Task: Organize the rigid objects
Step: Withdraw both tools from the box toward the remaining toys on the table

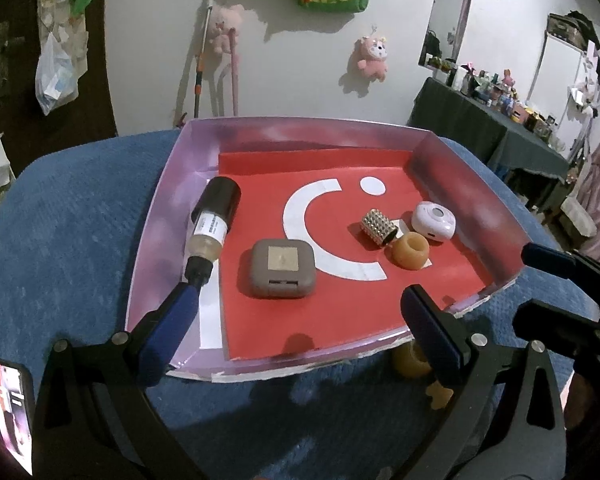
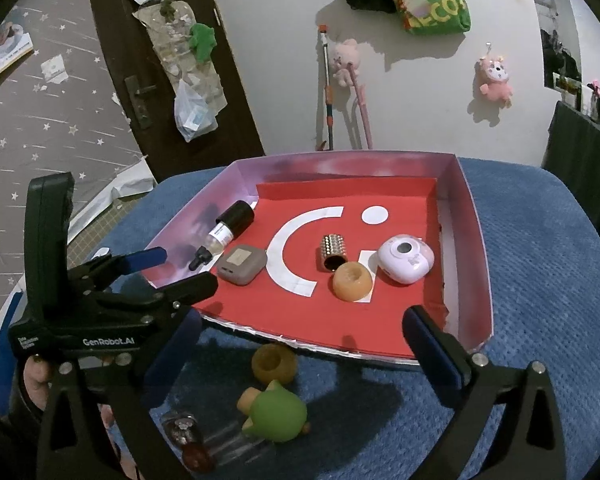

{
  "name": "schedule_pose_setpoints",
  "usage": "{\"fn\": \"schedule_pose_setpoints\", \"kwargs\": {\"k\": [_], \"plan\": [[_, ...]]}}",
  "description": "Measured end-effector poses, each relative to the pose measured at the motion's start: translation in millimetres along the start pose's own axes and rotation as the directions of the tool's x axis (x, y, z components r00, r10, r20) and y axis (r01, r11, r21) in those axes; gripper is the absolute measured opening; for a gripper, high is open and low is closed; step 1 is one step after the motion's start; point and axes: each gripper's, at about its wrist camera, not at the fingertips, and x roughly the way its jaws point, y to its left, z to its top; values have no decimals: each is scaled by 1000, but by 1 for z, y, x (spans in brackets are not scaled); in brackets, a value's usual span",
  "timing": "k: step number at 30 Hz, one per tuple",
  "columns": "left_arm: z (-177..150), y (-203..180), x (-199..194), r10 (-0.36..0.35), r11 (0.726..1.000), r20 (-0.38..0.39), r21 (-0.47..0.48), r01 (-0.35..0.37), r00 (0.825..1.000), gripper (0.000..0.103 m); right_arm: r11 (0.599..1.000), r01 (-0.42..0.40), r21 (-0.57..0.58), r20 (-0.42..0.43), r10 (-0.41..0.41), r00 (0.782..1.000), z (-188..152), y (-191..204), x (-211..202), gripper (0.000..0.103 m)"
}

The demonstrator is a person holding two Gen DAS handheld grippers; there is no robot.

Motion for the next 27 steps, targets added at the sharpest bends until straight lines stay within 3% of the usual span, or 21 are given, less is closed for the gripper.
{"fn": "schedule_pose_setpoints", "kwargs": {"k": [14,27], "plan": [[-11,0,-13,9,1000,-19,16,-9,1000,103,997,71,-4,78,-70,994,-9,5,-8,103],[-19,1,-27,29,1000,-3,-1,-29,1000,103,996,88,-30,102,-85,991,-16,15,-15,103]]}}
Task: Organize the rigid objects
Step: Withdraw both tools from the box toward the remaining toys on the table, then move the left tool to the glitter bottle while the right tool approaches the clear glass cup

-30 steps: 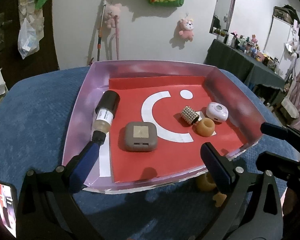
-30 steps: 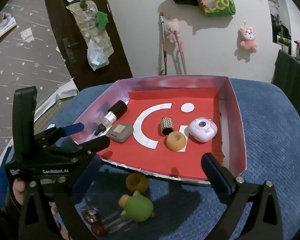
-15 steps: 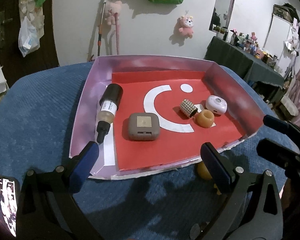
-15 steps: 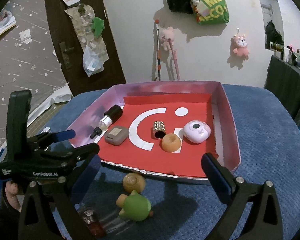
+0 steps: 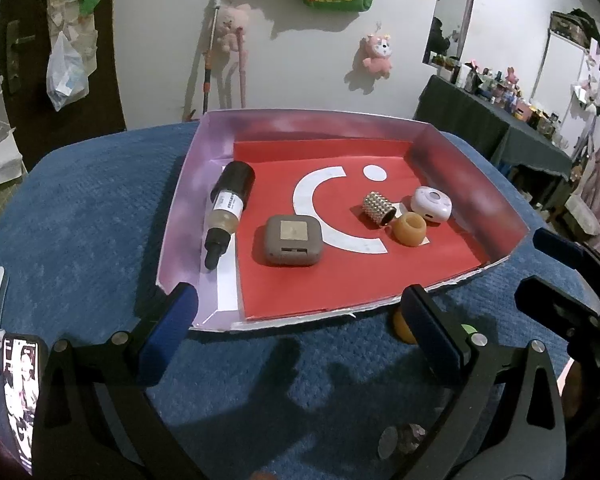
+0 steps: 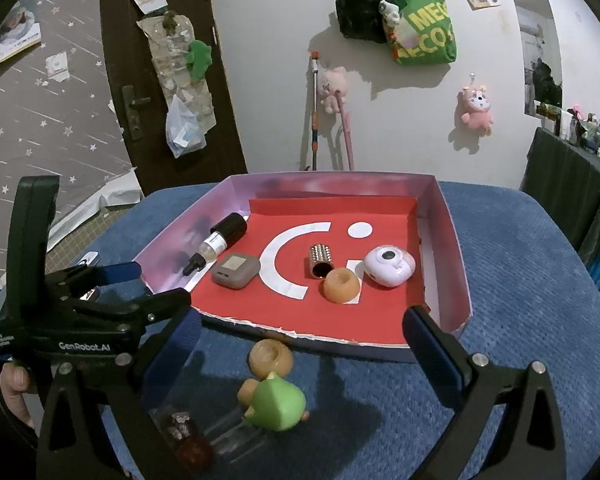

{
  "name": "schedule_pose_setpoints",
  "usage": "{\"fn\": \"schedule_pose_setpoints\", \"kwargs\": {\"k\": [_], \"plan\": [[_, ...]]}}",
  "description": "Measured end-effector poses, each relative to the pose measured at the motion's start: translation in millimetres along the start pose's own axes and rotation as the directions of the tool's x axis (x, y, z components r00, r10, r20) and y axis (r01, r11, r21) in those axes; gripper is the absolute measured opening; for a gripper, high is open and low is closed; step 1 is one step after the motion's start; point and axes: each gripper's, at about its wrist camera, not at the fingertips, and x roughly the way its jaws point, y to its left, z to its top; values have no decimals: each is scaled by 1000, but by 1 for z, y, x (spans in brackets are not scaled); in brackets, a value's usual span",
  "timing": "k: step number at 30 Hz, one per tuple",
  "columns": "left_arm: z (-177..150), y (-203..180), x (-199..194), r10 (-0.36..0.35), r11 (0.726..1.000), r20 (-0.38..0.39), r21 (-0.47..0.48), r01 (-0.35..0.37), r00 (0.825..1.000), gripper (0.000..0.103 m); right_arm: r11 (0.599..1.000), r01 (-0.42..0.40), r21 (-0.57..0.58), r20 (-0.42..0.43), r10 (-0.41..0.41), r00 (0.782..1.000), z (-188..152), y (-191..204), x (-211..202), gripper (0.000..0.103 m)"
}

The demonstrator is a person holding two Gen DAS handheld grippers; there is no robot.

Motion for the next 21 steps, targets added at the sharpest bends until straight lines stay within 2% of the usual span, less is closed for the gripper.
{"fn": "schedule_pose_setpoints", "kwargs": {"k": [12,21], "plan": [[-8,-6,-12,-18,1000,14,8,18,1000,103,1000,-5,-6,4,5,1000,-12,5,-12,103],[-19,-14,-24,-27,999,28,25,27,999,103,1000,-2,-1,2,2,1000,-20,7,-20,93]]}}
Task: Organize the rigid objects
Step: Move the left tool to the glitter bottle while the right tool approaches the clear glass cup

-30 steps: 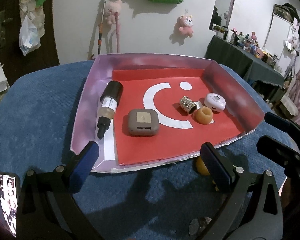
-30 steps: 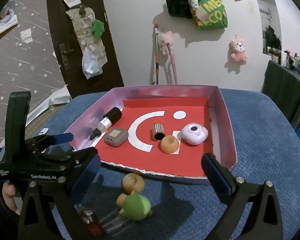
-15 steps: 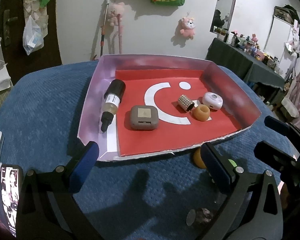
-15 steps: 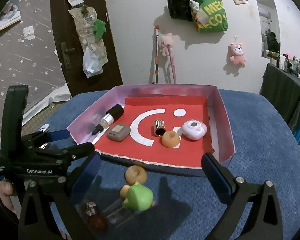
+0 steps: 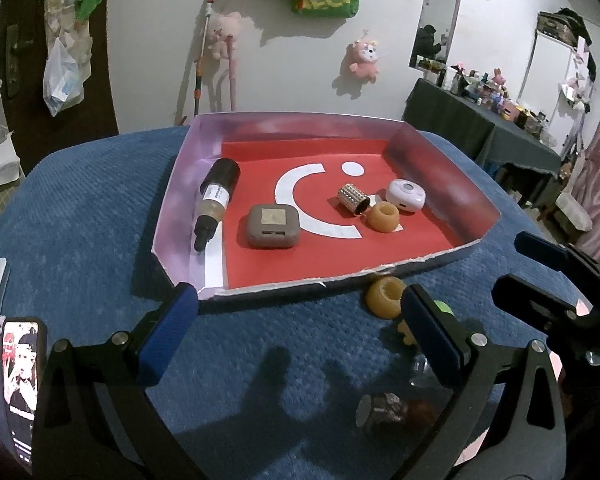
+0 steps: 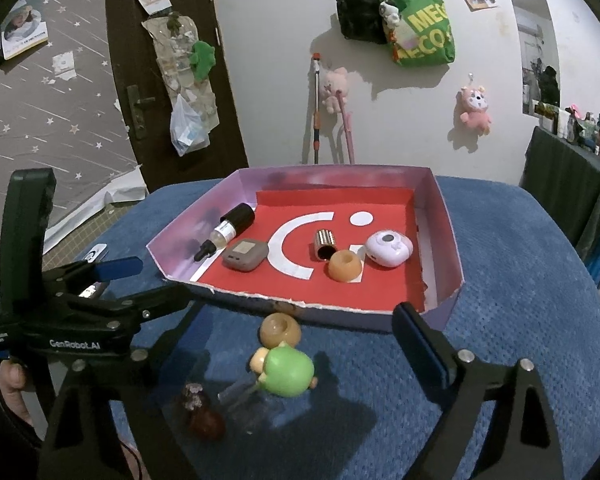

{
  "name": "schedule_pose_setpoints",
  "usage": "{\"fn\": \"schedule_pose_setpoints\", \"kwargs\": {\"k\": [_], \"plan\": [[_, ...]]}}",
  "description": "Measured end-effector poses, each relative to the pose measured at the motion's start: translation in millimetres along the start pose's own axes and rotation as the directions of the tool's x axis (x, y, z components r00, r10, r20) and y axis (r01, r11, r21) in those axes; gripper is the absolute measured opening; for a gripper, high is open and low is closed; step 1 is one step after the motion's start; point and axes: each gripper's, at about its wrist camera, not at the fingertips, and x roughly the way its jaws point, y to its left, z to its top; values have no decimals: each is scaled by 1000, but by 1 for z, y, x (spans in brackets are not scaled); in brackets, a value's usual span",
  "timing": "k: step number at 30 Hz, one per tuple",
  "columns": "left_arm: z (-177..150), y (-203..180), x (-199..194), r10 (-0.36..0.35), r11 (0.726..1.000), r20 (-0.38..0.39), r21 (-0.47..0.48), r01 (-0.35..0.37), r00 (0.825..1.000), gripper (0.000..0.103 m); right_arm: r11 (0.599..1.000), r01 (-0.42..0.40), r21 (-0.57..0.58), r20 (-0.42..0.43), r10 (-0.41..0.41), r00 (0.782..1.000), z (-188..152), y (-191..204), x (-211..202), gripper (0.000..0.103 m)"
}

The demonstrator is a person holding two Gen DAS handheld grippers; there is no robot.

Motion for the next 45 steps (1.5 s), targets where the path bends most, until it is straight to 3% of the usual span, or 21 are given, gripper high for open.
{"fn": "schedule_pose_setpoints", "kwargs": {"k": [16,31,45], "plan": [[-28,-11,-15,-50,999,-8,10,51,999,103,1000,13,16,-51,-12,999,-30,-3,-5,76],[-63,-39,-14,-101,991,-74,78,106,992,103,998,49,48,-72,-46,996,-42,-13,-9,76],[-83,-40,7,-93,991,-132,80,104,987,103,996,-26,81,-116,35,993,-49,-5,3,76]]}}
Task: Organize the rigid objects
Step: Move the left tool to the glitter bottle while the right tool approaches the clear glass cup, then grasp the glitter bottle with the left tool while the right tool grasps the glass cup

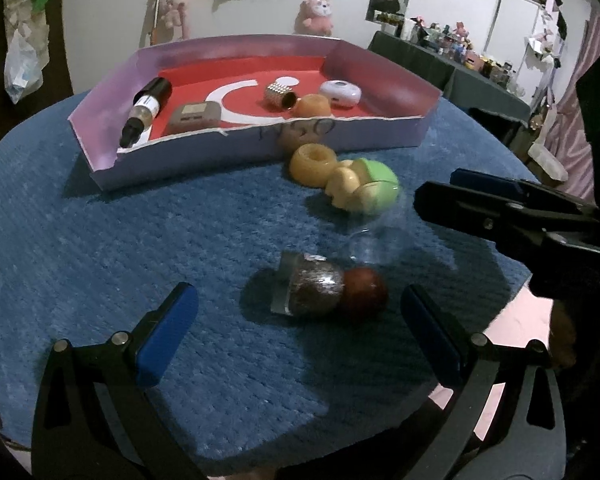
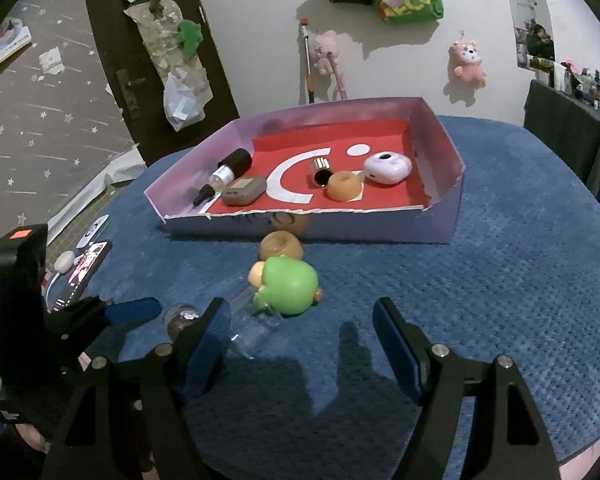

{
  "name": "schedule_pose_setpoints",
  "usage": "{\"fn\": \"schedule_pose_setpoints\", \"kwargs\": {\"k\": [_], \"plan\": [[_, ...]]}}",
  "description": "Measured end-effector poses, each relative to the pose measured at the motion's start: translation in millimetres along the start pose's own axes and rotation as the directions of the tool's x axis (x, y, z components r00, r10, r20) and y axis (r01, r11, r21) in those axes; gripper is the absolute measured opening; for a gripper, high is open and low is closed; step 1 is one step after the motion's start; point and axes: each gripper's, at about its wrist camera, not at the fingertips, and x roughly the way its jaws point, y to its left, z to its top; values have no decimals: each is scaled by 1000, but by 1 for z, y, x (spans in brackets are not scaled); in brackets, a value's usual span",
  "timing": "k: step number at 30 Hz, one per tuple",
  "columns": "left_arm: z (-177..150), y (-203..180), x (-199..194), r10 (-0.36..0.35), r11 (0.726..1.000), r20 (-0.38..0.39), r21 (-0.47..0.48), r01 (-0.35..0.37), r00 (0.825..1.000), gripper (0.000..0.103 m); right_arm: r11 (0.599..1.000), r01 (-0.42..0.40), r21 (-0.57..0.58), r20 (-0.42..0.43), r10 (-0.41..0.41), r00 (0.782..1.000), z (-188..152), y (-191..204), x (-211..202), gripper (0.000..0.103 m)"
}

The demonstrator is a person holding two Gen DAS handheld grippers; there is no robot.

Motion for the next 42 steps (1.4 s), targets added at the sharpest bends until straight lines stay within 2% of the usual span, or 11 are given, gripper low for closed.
{"fn": "schedule_pose_setpoints", "kwargs": {"k": [16,18,21,23,25,27,29,30,33,42], "plan": [[-1,23,-3,17,999,37,-34,-16,999,103,998,-60,-6,-46,59,997,-1,16,18,76],[-1,24,-2,12,999,36,-37,-10,999,102,997,-73,-7,-54,73,996,-2,18,21,72],[0,20,-2,9,1000,41,-18,-8,999,95,996,-95,5,-73,95,993,-3,19,26,62],[0,16,-1,7,1000,43,-3,-7,999,88,995,-100,18,-81,101,992,-4,17,28,62],[1,15,-1,-3,1000,43,0,3,999,83,995,-100,21,-80,101,992,-4,16,27,56],[1,14,-1,-25,1000,46,2,25,999,75,993,-109,33,-79,111,991,-4,14,26,53],[1,11,-2,-46,999,48,13,45,998,61,992,-120,45,-80,123,989,-4,11,26,53],[1,9,-2,-52,998,47,21,51,998,59,991,-123,46,-82,127,989,-5,11,26,53],[1,5,-2,-45,998,48,41,43,998,58,990,-135,46,-74,138,988,-4,10,22,53],[5,10,-13,-50,999,78,22,48,996,57,987,-155,33,-36,156,987,-1,14,6,53]]}}
